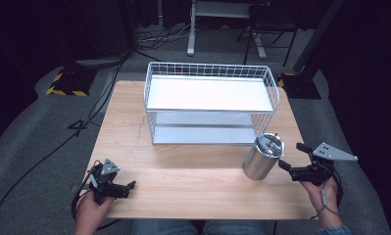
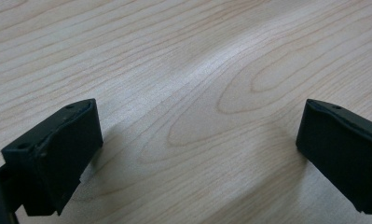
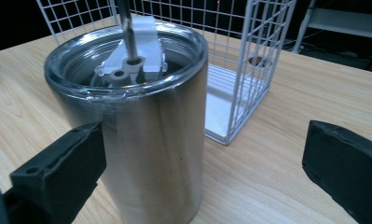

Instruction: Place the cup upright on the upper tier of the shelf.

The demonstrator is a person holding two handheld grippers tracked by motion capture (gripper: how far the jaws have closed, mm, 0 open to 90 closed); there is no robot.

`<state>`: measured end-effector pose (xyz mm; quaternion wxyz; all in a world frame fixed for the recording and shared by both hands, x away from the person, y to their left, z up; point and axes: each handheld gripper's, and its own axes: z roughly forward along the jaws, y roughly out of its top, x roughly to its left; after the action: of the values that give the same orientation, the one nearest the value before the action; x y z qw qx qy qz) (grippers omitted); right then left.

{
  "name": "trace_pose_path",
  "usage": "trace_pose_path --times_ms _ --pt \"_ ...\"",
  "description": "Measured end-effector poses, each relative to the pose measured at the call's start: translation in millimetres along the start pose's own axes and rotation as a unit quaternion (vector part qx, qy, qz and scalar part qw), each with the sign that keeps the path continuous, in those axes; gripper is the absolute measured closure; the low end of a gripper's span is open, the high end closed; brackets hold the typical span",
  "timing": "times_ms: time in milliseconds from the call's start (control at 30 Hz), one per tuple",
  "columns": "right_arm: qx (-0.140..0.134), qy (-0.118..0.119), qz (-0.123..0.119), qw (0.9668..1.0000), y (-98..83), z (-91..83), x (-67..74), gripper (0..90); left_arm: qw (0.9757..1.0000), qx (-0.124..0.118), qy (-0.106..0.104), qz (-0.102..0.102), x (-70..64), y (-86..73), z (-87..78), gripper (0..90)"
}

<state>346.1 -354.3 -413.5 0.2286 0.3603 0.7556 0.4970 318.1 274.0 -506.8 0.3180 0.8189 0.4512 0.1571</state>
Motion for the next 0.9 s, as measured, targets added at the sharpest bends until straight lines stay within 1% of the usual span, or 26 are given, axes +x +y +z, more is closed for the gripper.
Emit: trace_pose_path --times_ms 133,167,300,333,433,467,500,600,633,733,867,900 --pt "-0.004 0.016 -0.002 0.9999 1.3 3.8 3.8 0.0 1.0000 0.000 0.000 0.000 0.0 0.0 0.0 0.6" --pt "-0.008 0.024 -0.004 0.9997 2.2 5.5 6.2 0.0 1.0000 0.000 0.000 0.000 0.0 0.0 0.0 0.6" --pt "-0.007 0.034 -0.006 0.9994 4.3 9.9 10.4 0.0 1.0000 0.000 0.000 0.000 -0.1 0.0 0.1 0.6" --pt "-0.007 0.041 -0.009 0.9991 5.7 14.1 13.2 0.0 1.0000 0.000 0.000 0.000 0.0 0.0 0.0 0.6" --pt "-0.008 0.046 -0.013 0.9988 7.0 18.5 15.8 0.0 1.0000 0.000 0.000 0.000 0.0 0.0 0.0 0.6" --pt "-0.009 0.051 -0.015 0.9985 8.2 23.2 17.9 0.0 1.0000 0.000 0.000 0.000 0.0 0.0 0.0 0.6" --pt "-0.009 0.051 -0.015 0.9985 8.2 23.2 17.9 0.0 1.0000 0.000 0.000 0.000 0.0 0.0 0.0 0.6" --pt "-0.006 0.060 -0.018 0.9980 9.9 32.2 21.9 0.0 1.0000 0.000 0.000 0.000 0.0 0.0 0.0 0.6" --pt "-0.006 0.060 -0.018 0.9980 9.9 32.2 21.9 0.0 1.0000 0.000 0.000 0.000 0.0 0.0 0.0 0.6" --pt "-0.007 0.065 -0.017 0.9977 11.0 39.6 23.9 0.0 1.0000 0.000 0.000 0.000 0.0 0.0 0.0 0.6" --pt "-0.007 0.064 -0.019 0.9977 11.4 44.3 24.4 0.0 1.0000 0.000 0.000 0.000 -0.1 0.0 0.0 0.6" --pt "-0.008 0.065 -0.017 0.9977 11.2 45.7 24.6 0.0 1.0000 0.000 0.000 0.000 -0.1 0.0 0.0 0.6"
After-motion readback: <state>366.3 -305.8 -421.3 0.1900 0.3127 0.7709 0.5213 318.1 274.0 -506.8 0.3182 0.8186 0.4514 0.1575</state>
